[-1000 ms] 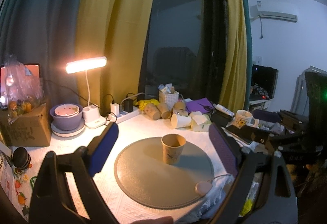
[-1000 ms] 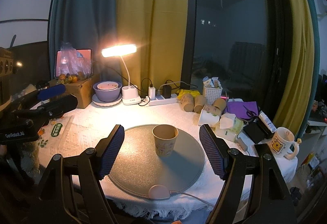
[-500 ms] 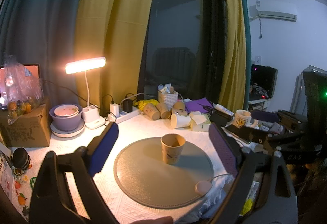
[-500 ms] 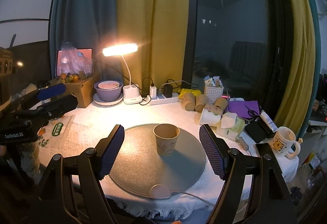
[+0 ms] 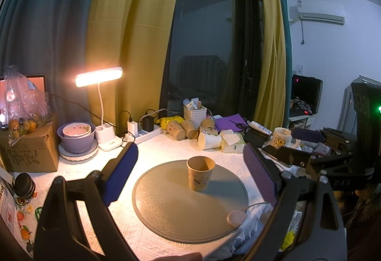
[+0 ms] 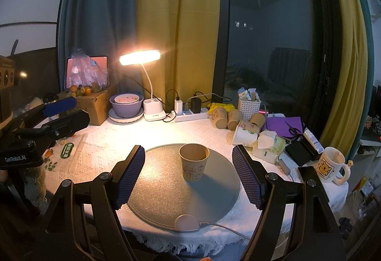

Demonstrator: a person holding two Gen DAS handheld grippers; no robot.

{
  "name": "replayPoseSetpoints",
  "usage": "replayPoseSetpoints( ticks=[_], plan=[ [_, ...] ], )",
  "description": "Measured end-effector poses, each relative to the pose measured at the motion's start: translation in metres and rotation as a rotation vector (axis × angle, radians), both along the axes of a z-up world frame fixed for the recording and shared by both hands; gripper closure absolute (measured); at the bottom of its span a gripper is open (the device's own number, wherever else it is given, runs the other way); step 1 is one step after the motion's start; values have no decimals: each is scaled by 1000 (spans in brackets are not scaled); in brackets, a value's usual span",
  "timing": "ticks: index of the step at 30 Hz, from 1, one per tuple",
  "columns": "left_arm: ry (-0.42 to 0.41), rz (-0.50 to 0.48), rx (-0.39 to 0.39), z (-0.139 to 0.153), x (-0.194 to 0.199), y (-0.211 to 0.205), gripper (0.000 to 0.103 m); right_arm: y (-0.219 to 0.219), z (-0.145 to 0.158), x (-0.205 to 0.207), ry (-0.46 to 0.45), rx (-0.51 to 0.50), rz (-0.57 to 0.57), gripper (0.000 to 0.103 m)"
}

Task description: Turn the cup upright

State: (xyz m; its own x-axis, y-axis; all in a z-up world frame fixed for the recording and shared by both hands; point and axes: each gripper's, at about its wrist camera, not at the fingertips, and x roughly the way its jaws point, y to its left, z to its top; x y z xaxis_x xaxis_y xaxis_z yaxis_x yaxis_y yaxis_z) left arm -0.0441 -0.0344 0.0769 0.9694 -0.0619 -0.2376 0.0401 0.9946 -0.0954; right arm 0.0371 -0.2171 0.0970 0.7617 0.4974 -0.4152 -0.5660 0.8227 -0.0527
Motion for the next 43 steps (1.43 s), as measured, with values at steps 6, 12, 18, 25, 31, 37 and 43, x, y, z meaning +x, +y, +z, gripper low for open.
replayPoseSetpoints(
  ticks=[6, 12, 18, 25, 31, 37, 43],
  plan=[
    [-1, 1, 0, 0, 0, 0, 12, 0, 0, 0, 0, 1, 0, 24],
    [-1, 0, 1, 0, 0, 0, 12, 1, 0, 0, 1, 0, -2, 24],
    [0, 1, 0, -1, -1, -1, 12, 1, 0, 0, 2, 0, -1, 24],
    [-1, 1, 0, -1, -1, -1, 12, 1, 0, -1, 2, 0, -2, 24],
    [-1, 1, 1, -1, -1, 0, 12, 1, 0, 0, 3, 0, -2, 24],
    [-1, -1, 1, -1, -1, 0, 12, 1, 1, 0, 3, 0, -2, 24],
    [10, -34, 8, -1, 2, -9, 12, 1, 0, -1, 2, 0, 0, 24]
  ],
)
